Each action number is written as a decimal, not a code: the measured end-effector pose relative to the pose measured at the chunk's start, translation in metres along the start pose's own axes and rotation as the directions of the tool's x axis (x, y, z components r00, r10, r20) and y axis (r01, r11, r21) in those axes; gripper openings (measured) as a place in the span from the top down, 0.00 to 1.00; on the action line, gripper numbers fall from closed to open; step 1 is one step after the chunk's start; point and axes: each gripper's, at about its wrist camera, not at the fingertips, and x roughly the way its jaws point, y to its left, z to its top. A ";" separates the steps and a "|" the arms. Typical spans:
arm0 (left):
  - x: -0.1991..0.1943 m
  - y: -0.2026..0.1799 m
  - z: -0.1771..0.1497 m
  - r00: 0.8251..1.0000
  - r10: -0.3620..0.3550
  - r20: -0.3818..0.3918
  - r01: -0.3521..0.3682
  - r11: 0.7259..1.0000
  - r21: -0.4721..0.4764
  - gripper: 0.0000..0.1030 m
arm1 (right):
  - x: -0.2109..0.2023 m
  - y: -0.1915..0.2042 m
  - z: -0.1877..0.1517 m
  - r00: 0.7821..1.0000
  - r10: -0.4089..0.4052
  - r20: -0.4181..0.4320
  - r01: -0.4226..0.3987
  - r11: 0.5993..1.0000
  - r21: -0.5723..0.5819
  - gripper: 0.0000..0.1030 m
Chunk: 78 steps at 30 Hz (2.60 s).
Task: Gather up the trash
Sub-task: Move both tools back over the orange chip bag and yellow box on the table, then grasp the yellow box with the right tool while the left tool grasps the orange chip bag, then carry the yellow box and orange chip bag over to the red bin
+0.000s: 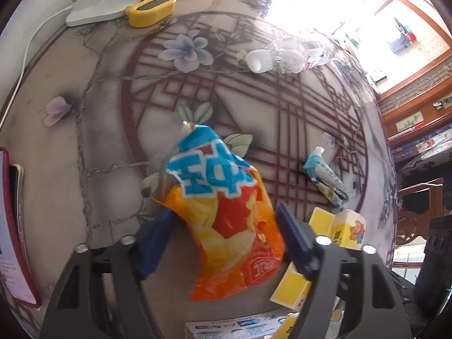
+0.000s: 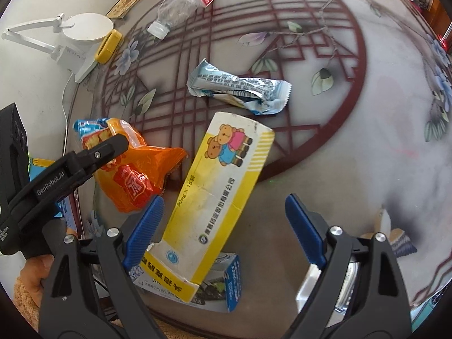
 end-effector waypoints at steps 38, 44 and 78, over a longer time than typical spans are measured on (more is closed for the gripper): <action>-0.092 -0.141 0.009 0.921 -0.022 0.388 -0.124 0.929 0.348 0.50 | -0.168 -0.040 0.023 0.850 -0.142 0.507 0.178 0.984 -0.024 0.68; -0.085 -0.167 0.005 0.923 -0.012 0.386 -0.131 0.930 0.342 0.50 | -0.182 -0.063 0.020 0.846 -0.139 0.515 0.174 0.985 -0.020 0.68; -0.076 -0.323 -0.036 0.882 0.008 0.471 -0.199 0.912 0.358 0.50 | -0.264 -0.192 0.028 0.788 -0.066 0.613 0.144 0.986 -0.079 0.68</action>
